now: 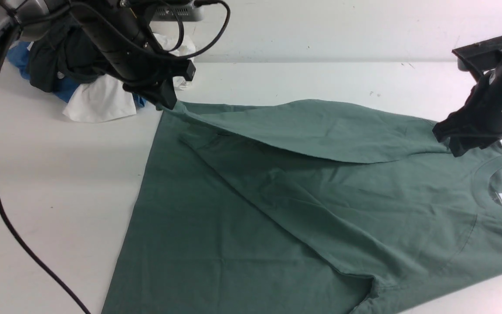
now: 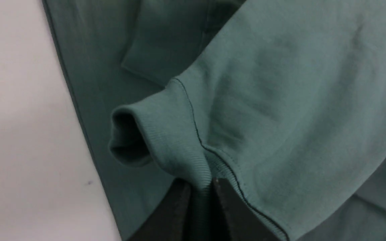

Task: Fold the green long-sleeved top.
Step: Use the left arm to drag and drop the cuff onto the cuff closest to the left arm, then use both arms simultaneously to clamp the lower edge of the clothing fabric

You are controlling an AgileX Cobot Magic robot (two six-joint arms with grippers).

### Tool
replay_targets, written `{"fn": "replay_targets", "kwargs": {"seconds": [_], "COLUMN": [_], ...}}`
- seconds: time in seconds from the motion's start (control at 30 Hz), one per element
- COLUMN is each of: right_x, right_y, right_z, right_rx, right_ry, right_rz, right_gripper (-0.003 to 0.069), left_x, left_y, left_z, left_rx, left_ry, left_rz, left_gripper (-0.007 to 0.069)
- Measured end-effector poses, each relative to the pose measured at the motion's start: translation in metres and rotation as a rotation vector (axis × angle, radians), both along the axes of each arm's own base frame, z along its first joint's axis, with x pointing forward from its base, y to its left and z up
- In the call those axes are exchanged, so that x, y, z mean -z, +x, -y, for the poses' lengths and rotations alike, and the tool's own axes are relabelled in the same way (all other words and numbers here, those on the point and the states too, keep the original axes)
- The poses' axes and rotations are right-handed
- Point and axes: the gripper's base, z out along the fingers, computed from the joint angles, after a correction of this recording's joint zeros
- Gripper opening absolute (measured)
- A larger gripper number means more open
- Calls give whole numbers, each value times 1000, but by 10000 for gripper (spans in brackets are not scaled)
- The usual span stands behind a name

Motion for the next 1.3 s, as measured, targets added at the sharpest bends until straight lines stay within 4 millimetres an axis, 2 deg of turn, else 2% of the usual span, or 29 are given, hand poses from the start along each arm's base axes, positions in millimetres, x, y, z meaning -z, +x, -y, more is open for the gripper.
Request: {"fn": "replay_targets", "kwargs": {"seconds": [0.13,0.23,0.4,0.43,0.57,0.7,0.77,0.87,1.0,1.1,1.17,1.2,1.23,1.27,1.3], "right_x": [-1,-4,-11,-11,-12,-21,-33,-58,-92,-118,-136,-136,-145,-147,-149], "right_y": [0,-2,-4,-4,-5,-9,-14,-26,-52,-73,-93,-95,-113,-121,-138], "right_z": [0,1,1,1,1,1,-1,-4,-13,-22,-31,-32,-41,-45,-56], "right_rx": [-1,-1,-1,-1,-1,-6,-16,-48,-119,-199,-261,-268,-324,-348,-409], "right_ry": [-5,-5,-4,-4,-4,6,25,62,174,288,351,357,370,371,376], "right_rz": [2,11,27,27,28,36,41,60,93,153,204,205,231,236,238], "right_gripper": [325,325,325,325,325,325,325,325,325,325,325,325,325,325,325], "left_x": [18,39,72,72,85,83,77,59,22,7,10,10,17,23,31], "left_y": [-19,-37,-52,-52,-58,-60,-64,-78,-116,-142,-164,-168,-181,-188,-198], "left_z": [-4,-7,-11,-11,-13,-13,-11,-2,35,62,75,77,79,78,75], "left_rx": [14,17,18,18,80,124,159,236,430,562,649,661,701,716,739], "left_ry": [19,33,53,53,77,85,91,109,174,258,318,322,350,364,379], "left_rz": [-68,-105,-143,-143,-149,-141,-148,-140,-95,-34,-27,-24,-45,-65,-96], "left_gripper": [64,64,69,69,162,329,434,514,526,498,477,475,470,468,467]}}
